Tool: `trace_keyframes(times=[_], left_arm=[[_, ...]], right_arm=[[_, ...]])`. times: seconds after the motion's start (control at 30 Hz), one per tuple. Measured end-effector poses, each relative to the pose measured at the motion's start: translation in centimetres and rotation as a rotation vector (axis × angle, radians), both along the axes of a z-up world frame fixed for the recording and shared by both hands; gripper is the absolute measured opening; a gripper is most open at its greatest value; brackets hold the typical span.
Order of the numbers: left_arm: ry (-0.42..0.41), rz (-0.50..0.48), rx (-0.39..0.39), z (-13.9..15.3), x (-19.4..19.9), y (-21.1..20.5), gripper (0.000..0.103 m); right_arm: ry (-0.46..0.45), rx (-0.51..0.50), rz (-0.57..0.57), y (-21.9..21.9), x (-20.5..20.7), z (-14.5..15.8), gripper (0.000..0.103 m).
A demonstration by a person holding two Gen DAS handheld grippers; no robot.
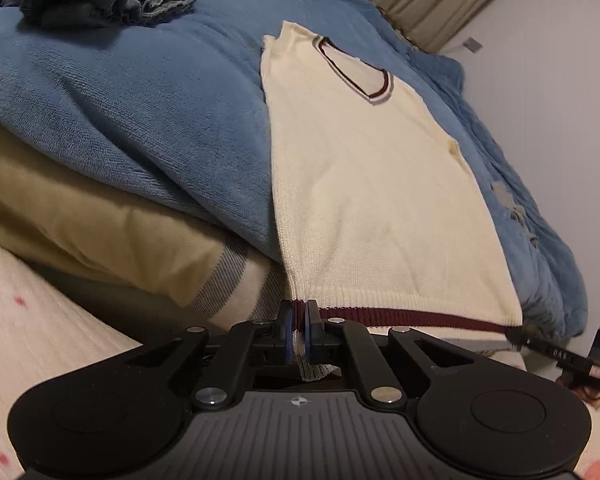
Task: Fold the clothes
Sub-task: 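Close the left gripper on the hem while the right gripper grasps the hem, then lift the hem with both grippers and fold it up toward the V-neck collar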
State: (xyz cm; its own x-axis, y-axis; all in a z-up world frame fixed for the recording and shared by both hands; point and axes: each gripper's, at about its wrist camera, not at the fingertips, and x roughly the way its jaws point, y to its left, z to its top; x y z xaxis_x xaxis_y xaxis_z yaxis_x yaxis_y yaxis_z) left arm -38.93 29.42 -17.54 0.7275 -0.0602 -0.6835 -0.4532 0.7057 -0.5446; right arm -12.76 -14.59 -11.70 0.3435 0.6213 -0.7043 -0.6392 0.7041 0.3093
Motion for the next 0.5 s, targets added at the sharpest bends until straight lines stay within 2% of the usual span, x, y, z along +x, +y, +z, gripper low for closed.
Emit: trace_keyframes(times=[0.17, 0.3, 0.4, 0.5], left_arm=[[-0.070, 0.002, 0.055, 4.2, -1.4, -1.2, 0.005], [-0.102, -0.033, 0.043, 6.5, -2.3, -2.3, 0.005], [-0.104, -0.042, 0.022, 7.2, -3.2, -3.1, 0.005], [-0.076, -0.001, -0.011, 6.3, -4.1, -2.8, 0.005]], right_arm=[[-0.038, 0.074, 0.006, -1.8, -1.1, 3.9, 0.005], [-0.035, 0.122, 0.011, -3.7, -2.2, 6.7, 0.005], [-0.018, 0.143, 0.015, -5.1, -3.5, 7.9, 0.005], [0.000, 0.153, 0.020, -5.6, -4.1, 8.2, 0.006]])
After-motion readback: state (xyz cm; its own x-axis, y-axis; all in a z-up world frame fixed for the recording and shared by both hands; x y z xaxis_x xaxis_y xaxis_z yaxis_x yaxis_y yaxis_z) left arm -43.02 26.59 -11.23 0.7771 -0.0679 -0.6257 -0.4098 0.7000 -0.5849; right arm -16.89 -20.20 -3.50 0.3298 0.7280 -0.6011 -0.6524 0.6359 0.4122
